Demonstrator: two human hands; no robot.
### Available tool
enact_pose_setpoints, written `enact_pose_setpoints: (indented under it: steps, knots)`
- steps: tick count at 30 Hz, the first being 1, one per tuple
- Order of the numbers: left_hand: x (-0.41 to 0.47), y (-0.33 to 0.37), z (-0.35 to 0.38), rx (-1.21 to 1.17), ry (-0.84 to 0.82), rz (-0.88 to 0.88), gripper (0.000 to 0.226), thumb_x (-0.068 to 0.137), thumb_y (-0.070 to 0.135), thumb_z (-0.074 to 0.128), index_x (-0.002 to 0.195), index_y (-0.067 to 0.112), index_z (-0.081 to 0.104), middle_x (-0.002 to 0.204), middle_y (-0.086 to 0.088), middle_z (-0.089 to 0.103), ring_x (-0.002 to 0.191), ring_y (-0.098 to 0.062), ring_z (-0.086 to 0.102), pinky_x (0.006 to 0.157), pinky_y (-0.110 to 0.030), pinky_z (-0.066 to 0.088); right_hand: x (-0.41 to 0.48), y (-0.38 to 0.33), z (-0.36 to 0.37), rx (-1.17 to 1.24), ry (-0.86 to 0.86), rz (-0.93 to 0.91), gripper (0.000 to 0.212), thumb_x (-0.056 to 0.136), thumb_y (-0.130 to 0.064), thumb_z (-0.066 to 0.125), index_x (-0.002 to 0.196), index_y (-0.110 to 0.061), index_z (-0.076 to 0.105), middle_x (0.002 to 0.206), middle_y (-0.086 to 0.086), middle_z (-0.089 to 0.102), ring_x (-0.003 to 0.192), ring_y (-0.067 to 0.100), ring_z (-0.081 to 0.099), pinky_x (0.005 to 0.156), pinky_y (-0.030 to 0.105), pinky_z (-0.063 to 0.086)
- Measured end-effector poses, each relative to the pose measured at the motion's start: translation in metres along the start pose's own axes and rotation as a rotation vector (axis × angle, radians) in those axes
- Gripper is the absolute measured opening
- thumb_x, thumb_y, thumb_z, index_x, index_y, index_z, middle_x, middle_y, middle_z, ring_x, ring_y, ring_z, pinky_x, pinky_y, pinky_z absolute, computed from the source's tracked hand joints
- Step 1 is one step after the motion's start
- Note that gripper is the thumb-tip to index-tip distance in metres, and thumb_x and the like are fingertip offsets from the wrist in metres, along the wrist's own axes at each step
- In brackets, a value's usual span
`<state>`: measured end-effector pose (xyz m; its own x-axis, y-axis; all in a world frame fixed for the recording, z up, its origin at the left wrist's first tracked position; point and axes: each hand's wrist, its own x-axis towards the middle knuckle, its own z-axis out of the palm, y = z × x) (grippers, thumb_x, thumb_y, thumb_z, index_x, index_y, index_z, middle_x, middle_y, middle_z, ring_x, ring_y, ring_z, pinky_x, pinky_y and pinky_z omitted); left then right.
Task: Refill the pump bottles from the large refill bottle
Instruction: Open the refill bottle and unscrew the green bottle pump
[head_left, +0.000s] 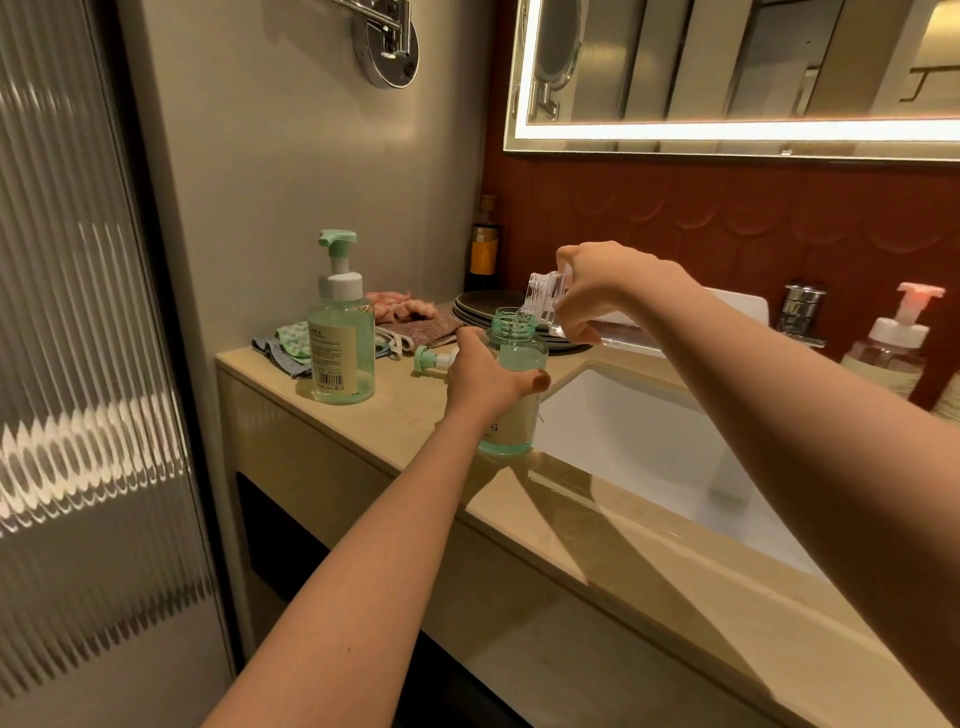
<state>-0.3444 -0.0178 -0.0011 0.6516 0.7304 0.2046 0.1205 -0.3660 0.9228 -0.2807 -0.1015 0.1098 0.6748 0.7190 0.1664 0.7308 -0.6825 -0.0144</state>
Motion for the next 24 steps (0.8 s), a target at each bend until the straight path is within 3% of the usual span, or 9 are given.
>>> enact_pose_setpoints:
  steps: [11,20,24]
  knots:
    - [-0.0004,0.0001,-0.0006,-0.019,-0.004,-0.002,0.082,0.075,0.026,0.078,0.136,0.012,0.025,0.136,-0.01,0.044,0.124,-0.027,0.042,0.09,-0.036,0.04,0.0008,0.0,0.0002,-0.004,0.001,0.001,0.055,0.057,-0.004,0.069,0.104,-0.017,0.045,0.092,0.005,0.05,0.095,0.026,0.051,0.085,0.045,0.05]
    - [0.0006,-0.0003,-0.0009,-0.011,-0.002,-0.002,0.083,0.075,0.027,0.077,0.136,0.012,0.025,0.135,-0.01,0.045,0.124,-0.027,0.044,0.088,-0.034,0.041,-0.0013,-0.0005,-0.0002,-0.009,0.007,0.009,0.052,0.057,-0.004,0.068,0.101,-0.017,0.045,0.096,0.006,0.052,0.093,0.026,0.05,0.076,0.039,0.045]
    - [0.0006,0.0002,0.0003,-0.007,0.0,-0.004,0.083,0.074,0.028,0.078,0.136,0.012,0.025,0.135,-0.01,0.045,0.124,-0.028,0.043,0.089,-0.035,0.041,-0.0006,-0.0008,-0.0005,-0.013,0.004,0.005,0.052,0.057,-0.004,0.069,0.101,-0.018,0.044,0.098,0.007,0.053,0.094,0.026,0.051,0.08,0.041,0.047]
